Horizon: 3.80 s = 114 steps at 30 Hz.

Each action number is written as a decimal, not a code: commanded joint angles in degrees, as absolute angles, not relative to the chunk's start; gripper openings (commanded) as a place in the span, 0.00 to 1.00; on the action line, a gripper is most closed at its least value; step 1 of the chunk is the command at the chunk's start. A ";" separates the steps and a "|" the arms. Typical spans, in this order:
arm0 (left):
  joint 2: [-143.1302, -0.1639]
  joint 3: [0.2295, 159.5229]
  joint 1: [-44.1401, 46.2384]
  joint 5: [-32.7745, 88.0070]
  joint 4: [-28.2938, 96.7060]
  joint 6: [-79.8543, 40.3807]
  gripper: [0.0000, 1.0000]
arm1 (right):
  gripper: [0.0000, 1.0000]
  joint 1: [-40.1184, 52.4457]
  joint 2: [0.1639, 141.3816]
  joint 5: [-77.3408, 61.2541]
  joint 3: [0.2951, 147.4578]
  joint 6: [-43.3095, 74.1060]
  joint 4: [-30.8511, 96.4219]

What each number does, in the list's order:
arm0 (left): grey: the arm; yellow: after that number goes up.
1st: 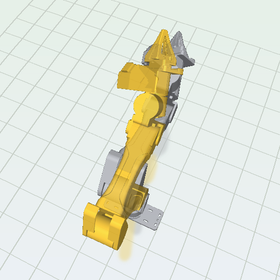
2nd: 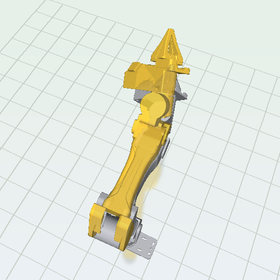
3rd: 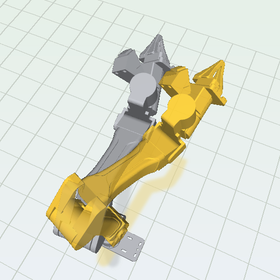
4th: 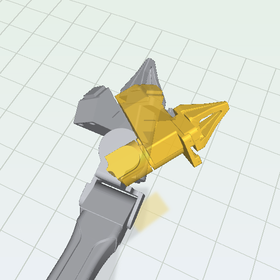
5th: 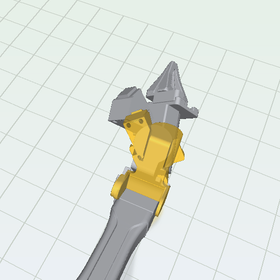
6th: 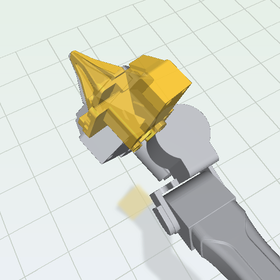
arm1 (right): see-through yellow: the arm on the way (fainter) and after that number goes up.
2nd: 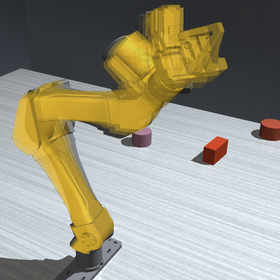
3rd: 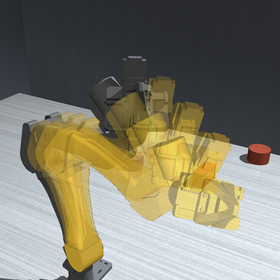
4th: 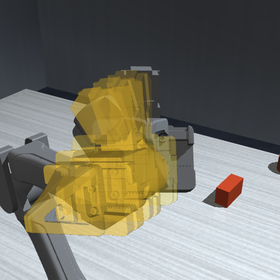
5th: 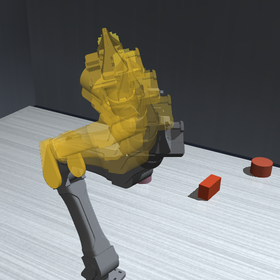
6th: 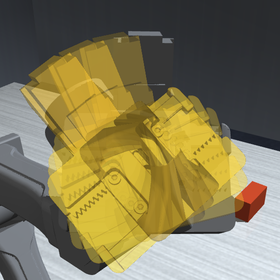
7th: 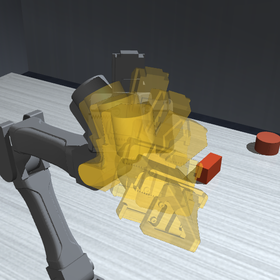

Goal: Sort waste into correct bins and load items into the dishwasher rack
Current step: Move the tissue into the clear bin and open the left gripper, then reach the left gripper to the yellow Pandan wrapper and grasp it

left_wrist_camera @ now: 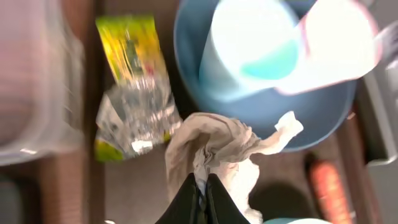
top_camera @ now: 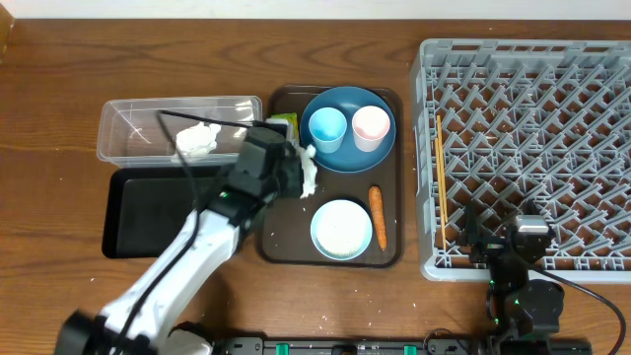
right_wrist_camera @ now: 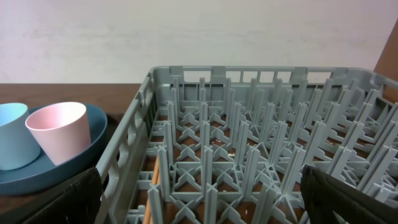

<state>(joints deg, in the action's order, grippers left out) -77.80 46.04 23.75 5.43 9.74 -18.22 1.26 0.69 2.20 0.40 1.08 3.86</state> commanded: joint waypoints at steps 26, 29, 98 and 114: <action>-85.41 46.09 10.87 -24.36 -4.03 -20.91 0.06 | 0.99 1.48 0.40 2.76 0.30 1.87 4.08; -85.89 46.09 10.76 -24.21 -4.47 -20.88 0.07 | 0.99 1.48 0.40 2.76 0.30 1.87 4.08; -70.13 46.06 27.35 -10.00 18.87 -28.86 0.44 | 0.99 1.48 0.40 2.76 0.30 1.87 4.08; -79.99 46.06 27.35 -10.04 13.87 -31.81 0.45 | 0.99 1.48 0.40 2.76 0.30 1.87 4.08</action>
